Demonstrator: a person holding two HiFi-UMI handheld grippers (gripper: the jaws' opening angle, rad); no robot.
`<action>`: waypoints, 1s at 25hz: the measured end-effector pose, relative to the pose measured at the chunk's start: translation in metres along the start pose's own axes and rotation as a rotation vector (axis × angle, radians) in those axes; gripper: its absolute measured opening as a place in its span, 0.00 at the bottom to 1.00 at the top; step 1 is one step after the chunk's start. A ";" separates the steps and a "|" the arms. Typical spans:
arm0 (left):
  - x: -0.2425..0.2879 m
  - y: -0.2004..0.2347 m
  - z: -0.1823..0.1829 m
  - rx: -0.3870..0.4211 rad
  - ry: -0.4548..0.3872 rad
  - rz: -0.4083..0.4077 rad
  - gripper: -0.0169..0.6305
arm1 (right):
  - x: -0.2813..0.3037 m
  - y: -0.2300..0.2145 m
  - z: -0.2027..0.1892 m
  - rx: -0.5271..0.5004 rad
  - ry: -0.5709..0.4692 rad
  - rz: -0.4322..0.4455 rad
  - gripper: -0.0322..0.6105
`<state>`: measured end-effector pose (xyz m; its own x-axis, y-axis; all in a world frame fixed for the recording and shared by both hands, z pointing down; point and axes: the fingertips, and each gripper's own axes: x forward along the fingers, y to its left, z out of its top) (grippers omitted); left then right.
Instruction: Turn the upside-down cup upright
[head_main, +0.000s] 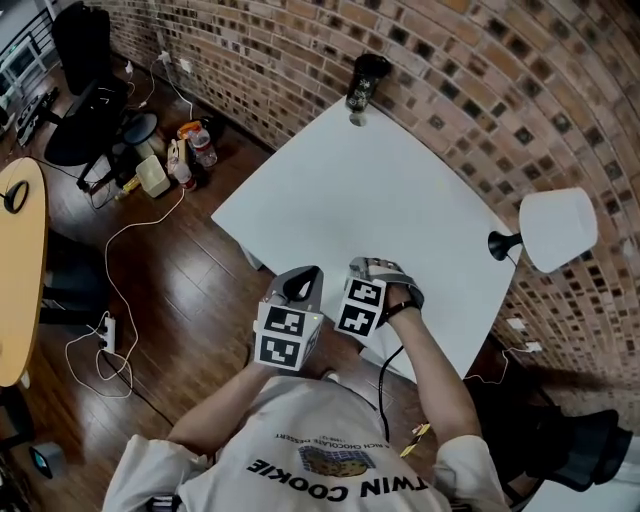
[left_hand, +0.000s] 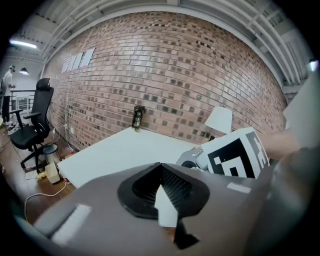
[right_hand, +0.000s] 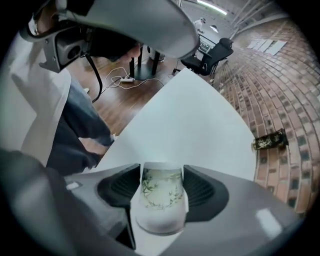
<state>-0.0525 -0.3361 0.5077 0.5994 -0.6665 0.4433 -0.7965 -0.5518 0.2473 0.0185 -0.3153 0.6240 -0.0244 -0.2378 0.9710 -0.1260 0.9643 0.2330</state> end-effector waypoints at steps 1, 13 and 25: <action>-0.001 0.004 0.000 -0.003 0.000 0.004 0.04 | 0.002 0.000 0.000 -0.005 0.016 0.004 0.45; 0.000 0.020 0.002 -0.010 0.001 0.009 0.04 | -0.032 -0.037 0.028 0.250 -0.225 -0.071 0.45; -0.004 0.018 0.001 -0.002 0.023 0.007 0.04 | -0.061 -0.069 0.042 0.936 -0.881 -0.282 0.45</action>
<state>-0.0688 -0.3441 0.5094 0.5916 -0.6585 0.4652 -0.8009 -0.5462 0.2454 -0.0124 -0.3726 0.5466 -0.4741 -0.7555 0.4521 -0.8593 0.5090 -0.0505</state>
